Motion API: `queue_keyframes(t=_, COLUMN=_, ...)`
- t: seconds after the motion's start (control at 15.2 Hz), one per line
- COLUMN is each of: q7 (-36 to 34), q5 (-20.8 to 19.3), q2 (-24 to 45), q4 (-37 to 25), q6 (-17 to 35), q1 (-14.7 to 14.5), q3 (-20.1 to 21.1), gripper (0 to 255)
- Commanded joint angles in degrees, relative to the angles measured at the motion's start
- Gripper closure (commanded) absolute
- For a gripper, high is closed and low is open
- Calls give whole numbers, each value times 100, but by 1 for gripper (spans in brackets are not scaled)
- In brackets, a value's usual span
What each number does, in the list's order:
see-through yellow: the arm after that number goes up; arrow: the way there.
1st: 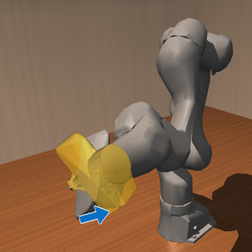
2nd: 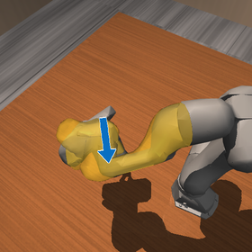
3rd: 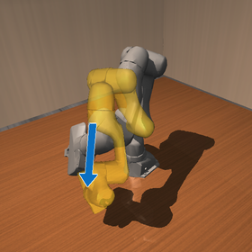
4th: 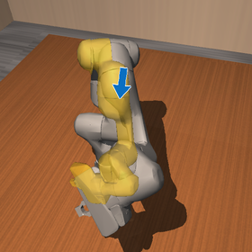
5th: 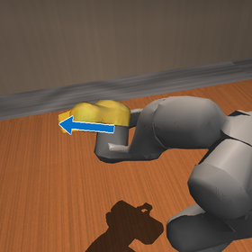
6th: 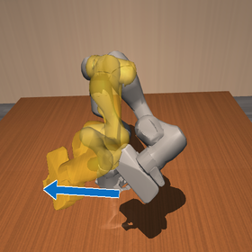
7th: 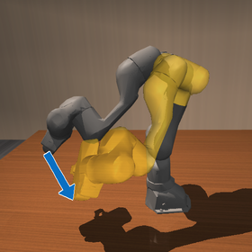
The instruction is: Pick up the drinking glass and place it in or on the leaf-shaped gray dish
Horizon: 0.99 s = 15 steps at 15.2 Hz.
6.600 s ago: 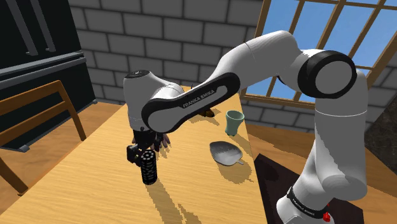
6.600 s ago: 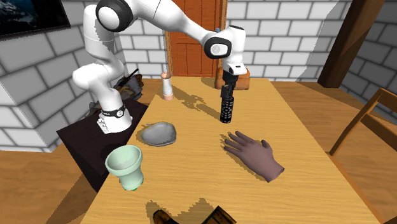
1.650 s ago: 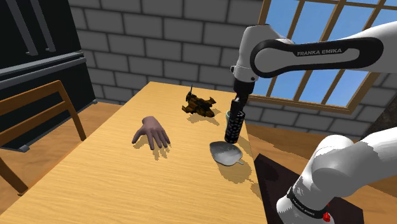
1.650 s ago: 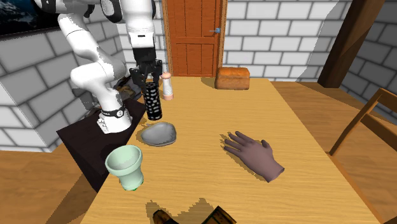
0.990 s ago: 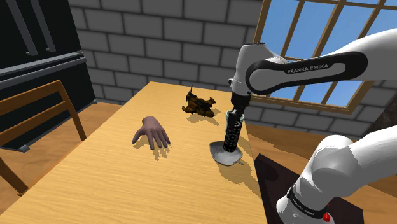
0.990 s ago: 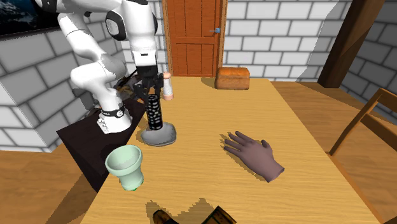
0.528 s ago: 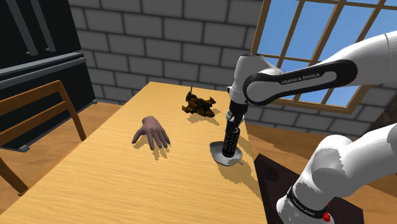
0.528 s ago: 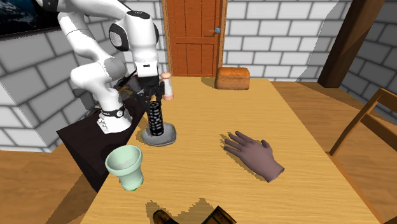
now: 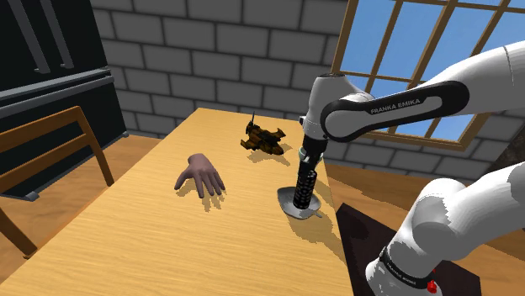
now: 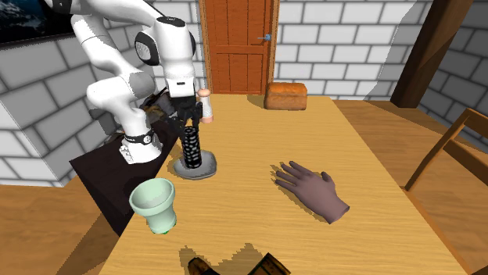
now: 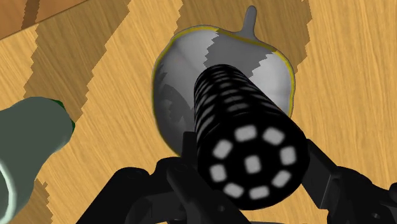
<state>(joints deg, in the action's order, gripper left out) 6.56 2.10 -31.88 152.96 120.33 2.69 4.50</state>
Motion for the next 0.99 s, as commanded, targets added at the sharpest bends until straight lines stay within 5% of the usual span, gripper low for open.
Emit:
queue_keyframes(t=0.0, q7=0, q5=0, q2=-1, q4=-1, q6=1, q1=0, q3=0, gripper=0)
queue_keyframes(t=0.33, q7=0, q5=0, q2=0, q4=-1, q6=1, q1=0, q3=0, gripper=0)
queue_keyframes(t=0.59, q7=2, q5=-12, q2=-257, q4=-570, q6=-824, q1=2, q3=-26, gripper=0)
queue_keyframes(t=0.92, q7=2, q5=-13, q2=-257, q4=-570, q6=-824, q1=2, q3=-26, gripper=0)
